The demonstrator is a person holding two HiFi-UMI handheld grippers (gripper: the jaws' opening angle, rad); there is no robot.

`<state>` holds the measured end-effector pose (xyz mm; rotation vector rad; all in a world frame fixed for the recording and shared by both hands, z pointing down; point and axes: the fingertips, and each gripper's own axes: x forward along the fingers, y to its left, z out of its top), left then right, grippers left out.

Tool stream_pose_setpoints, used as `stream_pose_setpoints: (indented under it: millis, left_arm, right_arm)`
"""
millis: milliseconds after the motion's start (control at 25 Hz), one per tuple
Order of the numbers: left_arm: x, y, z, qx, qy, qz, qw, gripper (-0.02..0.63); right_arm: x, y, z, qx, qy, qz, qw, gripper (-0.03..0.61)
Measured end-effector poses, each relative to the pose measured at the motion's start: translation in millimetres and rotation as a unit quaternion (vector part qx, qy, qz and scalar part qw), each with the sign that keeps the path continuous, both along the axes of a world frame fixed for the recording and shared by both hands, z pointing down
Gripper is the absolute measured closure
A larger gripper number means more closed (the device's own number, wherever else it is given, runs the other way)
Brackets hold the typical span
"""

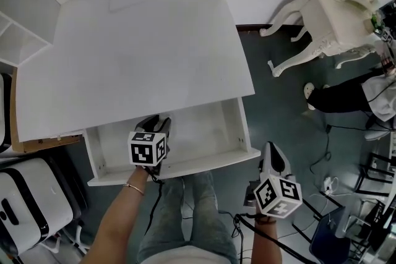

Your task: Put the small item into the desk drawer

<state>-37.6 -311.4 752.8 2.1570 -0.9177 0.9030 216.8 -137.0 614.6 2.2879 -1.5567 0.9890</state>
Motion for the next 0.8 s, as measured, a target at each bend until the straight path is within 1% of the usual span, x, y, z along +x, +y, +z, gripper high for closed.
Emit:
stream_pose_setpoints:
  millis: [120, 360, 520, 800]
  left_arm:
    - [1, -1, 1, -0.001, -0.001, -0.003, 1.0, 0.468]
    - [-1, 0, 0, -0.007, 0.012, -0.01, 0.9999, 0.447]
    - [0, 1, -5, -0.005, 0.013, -0.006, 0.9999, 0.433]
    - [-2, 10, -25, -0.012, 0.016, 0.007, 0.9998, 0.433]
  right_arm:
    - [-1, -2, 1, -0.001, 0.0, -0.004, 1.0, 0.574]
    - [-2, -3, 0, -0.002, 0.0, -0.008, 1.0, 0.574]
    - [0, -4, -1, 0.0, 0.001, -0.011, 1.0, 0.574]
    - [-10, -15, -11, 0.013, 0.001, -0.028, 1.0, 0.574]
